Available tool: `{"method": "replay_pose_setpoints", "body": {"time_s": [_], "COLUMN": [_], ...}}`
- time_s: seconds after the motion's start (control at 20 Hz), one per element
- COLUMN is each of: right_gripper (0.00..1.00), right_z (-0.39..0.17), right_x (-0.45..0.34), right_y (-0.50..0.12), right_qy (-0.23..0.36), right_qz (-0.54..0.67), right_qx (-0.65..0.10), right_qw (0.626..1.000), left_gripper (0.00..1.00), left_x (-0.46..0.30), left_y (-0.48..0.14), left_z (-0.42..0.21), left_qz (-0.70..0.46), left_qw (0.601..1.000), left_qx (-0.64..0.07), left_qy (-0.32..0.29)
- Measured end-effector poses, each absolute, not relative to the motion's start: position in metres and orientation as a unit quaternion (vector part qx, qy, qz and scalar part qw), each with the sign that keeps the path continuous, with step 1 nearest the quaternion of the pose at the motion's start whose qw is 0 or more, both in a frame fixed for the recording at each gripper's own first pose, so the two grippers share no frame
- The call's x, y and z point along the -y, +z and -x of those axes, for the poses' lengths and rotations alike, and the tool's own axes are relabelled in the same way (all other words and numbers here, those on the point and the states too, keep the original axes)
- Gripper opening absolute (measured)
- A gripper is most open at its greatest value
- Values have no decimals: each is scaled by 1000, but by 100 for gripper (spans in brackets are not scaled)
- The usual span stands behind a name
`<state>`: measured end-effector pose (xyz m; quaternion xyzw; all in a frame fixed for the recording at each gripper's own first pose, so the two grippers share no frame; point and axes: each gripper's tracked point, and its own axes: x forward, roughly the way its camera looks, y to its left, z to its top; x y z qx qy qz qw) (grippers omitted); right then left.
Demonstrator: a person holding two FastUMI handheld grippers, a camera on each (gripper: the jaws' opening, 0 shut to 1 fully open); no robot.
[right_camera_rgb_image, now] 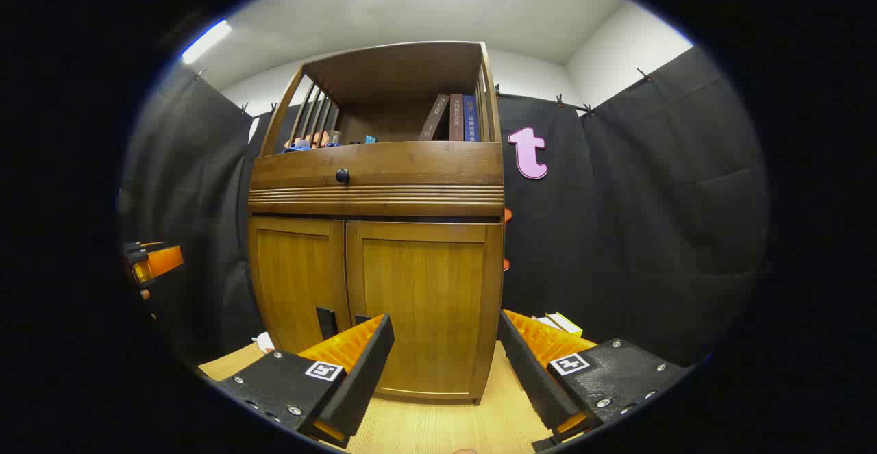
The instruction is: Open the right door of the double-door shoe cabinet with the right hand, and open the left door with the left hand.
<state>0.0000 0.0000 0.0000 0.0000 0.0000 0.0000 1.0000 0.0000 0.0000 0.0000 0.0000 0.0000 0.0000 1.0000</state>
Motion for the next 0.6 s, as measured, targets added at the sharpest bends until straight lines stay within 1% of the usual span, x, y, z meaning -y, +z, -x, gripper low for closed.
{"method": "replay_pose_setpoints", "body": {"time_s": [0.05,0.15,0.2,0.35,0.4,0.45,0.6], "right_gripper": [94,94,100,100,94,100,100], "right_z": [1,0,-1,1,1,1,5], "right_x": [1,0,0,-3,-4,-4,-6], "right_y": [0,2,2,3,3,4,8], "right_qy": [0,0,1,3,3,3,3], "right_qz": [-1,-3,-4,-4,-1,2,6], "right_qx": [0,2,2,3,2,3,6], "right_qw": [1000,1000,1000,1000,1000,1000,1000], "left_gripper": [96,96,96,96,96,96,96], "left_x": [0,0,0,0,0,-1,-1], "left_y": [1,2,1,3,5,6,8], "left_z": [1,2,2,2,2,3,4], "left_qz": [-1,-3,-5,-5,-3,-2,1], "left_qw": [1000,1000,1000,1000,1000,1000,1000], "left_qx": [1,0,-1,-1,1,3,5], "left_qy": [1,1,1,3,3,3,4]}}
